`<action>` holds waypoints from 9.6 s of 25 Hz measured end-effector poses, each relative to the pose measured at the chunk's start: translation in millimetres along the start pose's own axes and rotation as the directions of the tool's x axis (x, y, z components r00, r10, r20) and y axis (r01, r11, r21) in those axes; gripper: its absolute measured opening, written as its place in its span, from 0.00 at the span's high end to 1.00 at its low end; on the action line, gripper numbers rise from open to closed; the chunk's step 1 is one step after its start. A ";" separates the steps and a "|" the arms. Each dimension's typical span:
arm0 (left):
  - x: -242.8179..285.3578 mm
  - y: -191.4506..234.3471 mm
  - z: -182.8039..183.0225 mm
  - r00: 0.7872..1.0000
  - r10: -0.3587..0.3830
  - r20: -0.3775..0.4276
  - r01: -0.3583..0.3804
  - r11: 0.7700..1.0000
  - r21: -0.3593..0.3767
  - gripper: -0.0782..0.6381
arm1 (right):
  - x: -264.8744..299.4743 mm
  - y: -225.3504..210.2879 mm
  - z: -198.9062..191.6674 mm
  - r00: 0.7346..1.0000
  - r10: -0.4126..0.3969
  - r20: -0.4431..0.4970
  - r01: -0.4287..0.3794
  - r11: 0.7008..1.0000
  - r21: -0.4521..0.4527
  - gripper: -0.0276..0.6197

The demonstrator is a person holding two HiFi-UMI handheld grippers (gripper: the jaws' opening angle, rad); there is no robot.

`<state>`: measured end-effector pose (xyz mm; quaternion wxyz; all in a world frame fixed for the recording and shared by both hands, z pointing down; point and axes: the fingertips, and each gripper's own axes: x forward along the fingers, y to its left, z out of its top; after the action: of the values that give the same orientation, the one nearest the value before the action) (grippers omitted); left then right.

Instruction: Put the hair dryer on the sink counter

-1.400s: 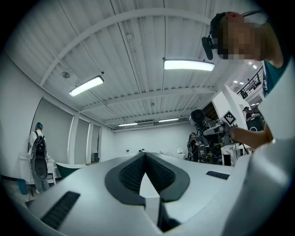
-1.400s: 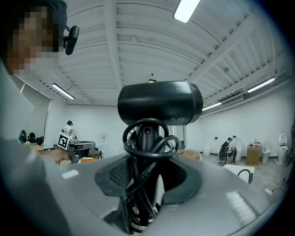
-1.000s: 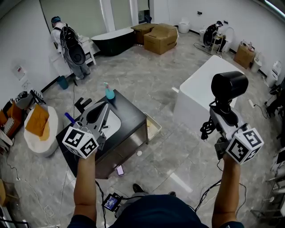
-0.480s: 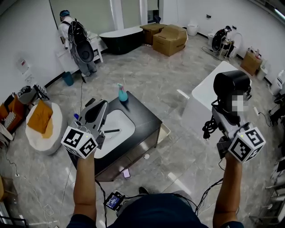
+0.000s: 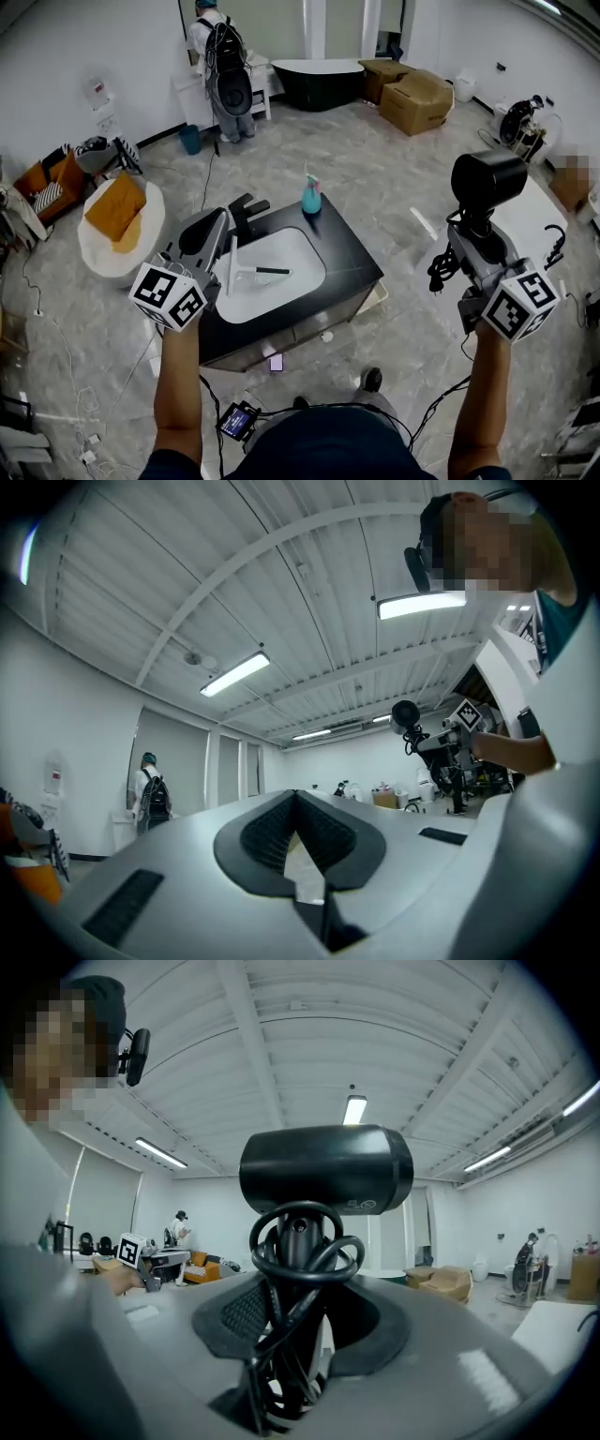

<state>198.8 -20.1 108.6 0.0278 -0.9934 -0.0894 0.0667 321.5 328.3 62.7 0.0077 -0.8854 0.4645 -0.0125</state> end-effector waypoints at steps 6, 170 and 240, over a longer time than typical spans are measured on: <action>-47.7 64.7 13.2 0.982 0.187 -0.028 -0.186 0.982 0.030 0.88 | 100.8 31.1 8.0 0.983 0.184 -0.020 -0.184 0.983 0.007 0.70; -483.0 103.0 -332.4 0.297 0.857 -0.422 -0.953 0.290 -0.083 0.88 | 415.7 553.8 -615.6 0.177 0.510 -0.842 -0.859 0.498 0.121 0.68; -299.1 -2.1 -41.2 0.519 0.832 -0.196 -0.813 0.551 0.185 0.88 | 246.0 388.5 -102.2 0.307 0.938 -0.163 -0.951 0.309 -0.015 0.95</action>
<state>-87.5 -74.1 187.7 0.0394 -0.9151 0.3974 -0.0561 138.7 -95.1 158.7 -0.0629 -0.4421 0.8941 -0.0351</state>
